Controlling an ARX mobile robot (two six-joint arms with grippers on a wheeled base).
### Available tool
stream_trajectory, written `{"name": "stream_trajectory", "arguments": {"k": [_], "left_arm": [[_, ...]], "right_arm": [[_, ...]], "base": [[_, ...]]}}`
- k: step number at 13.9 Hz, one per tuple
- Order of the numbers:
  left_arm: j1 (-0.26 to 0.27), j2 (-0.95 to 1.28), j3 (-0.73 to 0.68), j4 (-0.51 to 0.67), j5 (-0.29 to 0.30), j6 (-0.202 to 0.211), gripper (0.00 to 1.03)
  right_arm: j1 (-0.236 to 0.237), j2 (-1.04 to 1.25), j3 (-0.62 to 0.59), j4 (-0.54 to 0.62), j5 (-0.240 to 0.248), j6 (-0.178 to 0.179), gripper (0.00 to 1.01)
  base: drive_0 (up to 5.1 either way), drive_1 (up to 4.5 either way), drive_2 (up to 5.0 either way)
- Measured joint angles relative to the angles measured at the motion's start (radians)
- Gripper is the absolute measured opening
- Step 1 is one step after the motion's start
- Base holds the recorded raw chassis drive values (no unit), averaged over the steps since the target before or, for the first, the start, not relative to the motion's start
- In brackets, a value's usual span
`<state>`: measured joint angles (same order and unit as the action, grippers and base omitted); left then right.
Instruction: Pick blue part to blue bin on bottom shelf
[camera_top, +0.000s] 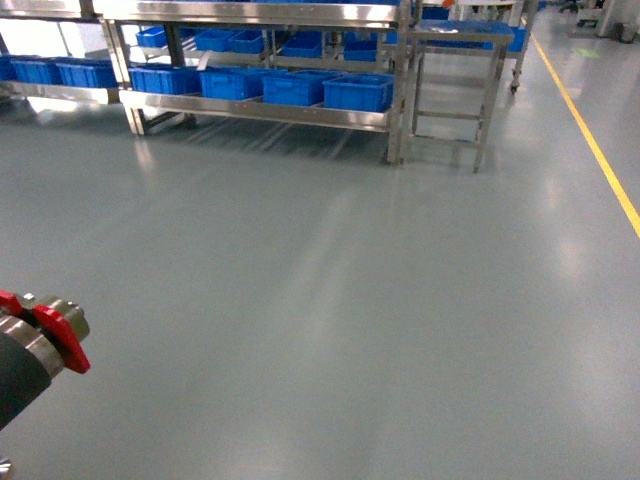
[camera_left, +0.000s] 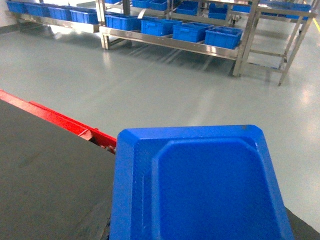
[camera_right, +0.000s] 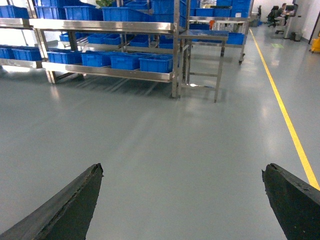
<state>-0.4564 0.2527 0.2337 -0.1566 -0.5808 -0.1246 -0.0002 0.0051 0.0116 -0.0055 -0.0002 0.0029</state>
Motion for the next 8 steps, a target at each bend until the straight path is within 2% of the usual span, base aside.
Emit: {"name": "stream_trajectory", "arguments": {"k": [8], "left_arm": [[0.0, 0.0, 0.0, 0.0, 0.0, 0.0, 0.43]], "right_arm": [[0.0, 0.0, 0.0, 0.0, 0.0, 0.0, 0.98]], "base": [[-1.6, -1.62, -1.6]]}}
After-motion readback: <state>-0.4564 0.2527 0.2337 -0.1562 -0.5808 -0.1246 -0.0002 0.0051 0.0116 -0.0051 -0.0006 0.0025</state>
